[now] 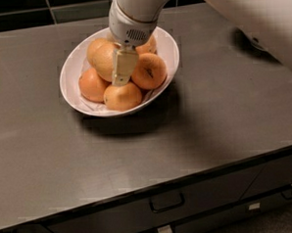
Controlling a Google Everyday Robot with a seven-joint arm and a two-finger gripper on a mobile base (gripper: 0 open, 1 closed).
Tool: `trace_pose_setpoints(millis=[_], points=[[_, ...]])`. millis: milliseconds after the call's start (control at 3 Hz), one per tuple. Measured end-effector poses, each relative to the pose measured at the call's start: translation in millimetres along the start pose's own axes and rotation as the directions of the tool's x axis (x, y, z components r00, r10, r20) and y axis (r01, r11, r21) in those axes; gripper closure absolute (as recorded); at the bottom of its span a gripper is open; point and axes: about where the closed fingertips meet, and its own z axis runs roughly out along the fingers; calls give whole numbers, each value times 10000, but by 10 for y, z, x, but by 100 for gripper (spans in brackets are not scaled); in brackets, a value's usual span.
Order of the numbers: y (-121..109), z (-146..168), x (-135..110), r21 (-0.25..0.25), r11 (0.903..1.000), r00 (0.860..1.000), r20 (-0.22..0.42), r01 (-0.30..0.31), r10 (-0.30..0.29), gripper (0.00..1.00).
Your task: Pick orange from white bowl
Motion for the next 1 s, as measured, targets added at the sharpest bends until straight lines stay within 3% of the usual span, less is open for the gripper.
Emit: trace_pose_setpoints(millis=[333, 1000], points=[[-8, 45, 15, 191, 9996, 9998, -20, -218, 219, 35], [-48, 138, 25, 375, 9987, 9994, -96, -335, 338, 35]])
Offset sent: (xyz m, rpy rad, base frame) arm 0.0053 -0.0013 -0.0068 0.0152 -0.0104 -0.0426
